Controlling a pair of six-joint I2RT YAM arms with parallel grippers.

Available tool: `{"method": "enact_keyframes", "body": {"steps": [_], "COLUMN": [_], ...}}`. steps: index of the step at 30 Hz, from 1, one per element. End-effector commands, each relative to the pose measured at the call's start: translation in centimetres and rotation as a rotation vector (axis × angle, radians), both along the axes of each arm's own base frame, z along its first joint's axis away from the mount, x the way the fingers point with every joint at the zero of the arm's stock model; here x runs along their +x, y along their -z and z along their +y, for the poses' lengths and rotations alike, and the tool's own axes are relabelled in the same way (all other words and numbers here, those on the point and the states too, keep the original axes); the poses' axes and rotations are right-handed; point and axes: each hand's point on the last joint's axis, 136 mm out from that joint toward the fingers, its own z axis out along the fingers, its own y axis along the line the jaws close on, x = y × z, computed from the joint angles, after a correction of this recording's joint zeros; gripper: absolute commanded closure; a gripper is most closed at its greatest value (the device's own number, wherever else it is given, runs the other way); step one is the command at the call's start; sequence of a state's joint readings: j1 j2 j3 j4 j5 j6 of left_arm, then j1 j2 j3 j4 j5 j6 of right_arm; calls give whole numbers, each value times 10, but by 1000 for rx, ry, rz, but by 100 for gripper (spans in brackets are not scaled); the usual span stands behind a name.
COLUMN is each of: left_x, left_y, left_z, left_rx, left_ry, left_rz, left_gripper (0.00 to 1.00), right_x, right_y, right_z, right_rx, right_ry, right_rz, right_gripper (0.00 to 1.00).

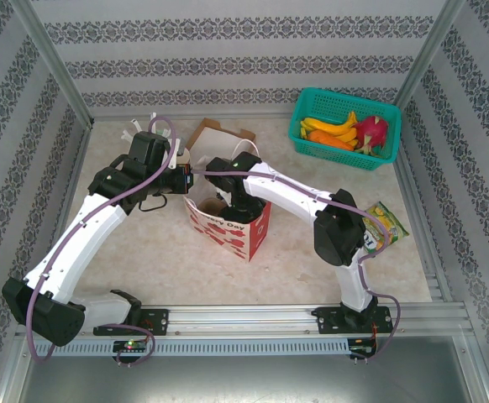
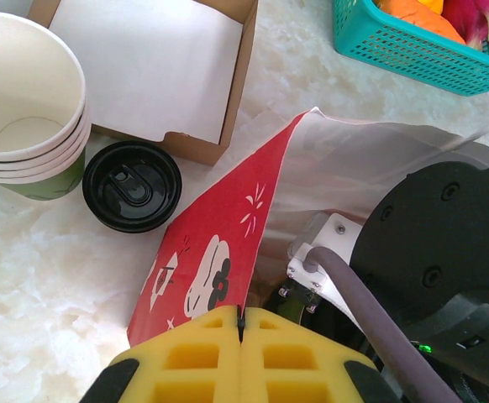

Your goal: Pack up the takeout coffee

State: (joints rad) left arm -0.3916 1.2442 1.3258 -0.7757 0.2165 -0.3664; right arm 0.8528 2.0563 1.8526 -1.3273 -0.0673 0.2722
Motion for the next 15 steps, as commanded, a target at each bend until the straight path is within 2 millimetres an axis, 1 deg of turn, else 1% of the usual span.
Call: {"method": "enact_keyframes", "body": {"steps": [1, 4, 8, 10, 13, 14, 15], "left_x": [-2, -2, -3, -3, -3, -3, -3], "left_y": [-2, 0, 1, 1, 0, 0, 0], "left_z": [-2, 0, 3, 5, 6, 6, 6], "left_rx": [11, 25, 42, 49, 57, 57, 55], "left_ry": [26, 27, 29, 22, 20, 23, 24], "left_rz": [-28, -31, -40, -50, -53, -52, -50], "left_gripper": [100, 100, 100, 100, 100, 100, 100], "right_x": [3, 5, 10, 11, 7, 5, 4], "right_y": [-20, -25, -24, -22, -25, -28, -31], "right_z": [2, 3, -6, -8, 1, 6, 10], "right_rx": [40, 55, 14, 14, 69, 97, 122], "right_ry": [32, 43, 65, 73, 62, 58, 55], "right_rz": [-28, -42, -81, -82, -50, -39, -32], "right_gripper": [24, 23, 23, 23, 21, 15, 13]}}
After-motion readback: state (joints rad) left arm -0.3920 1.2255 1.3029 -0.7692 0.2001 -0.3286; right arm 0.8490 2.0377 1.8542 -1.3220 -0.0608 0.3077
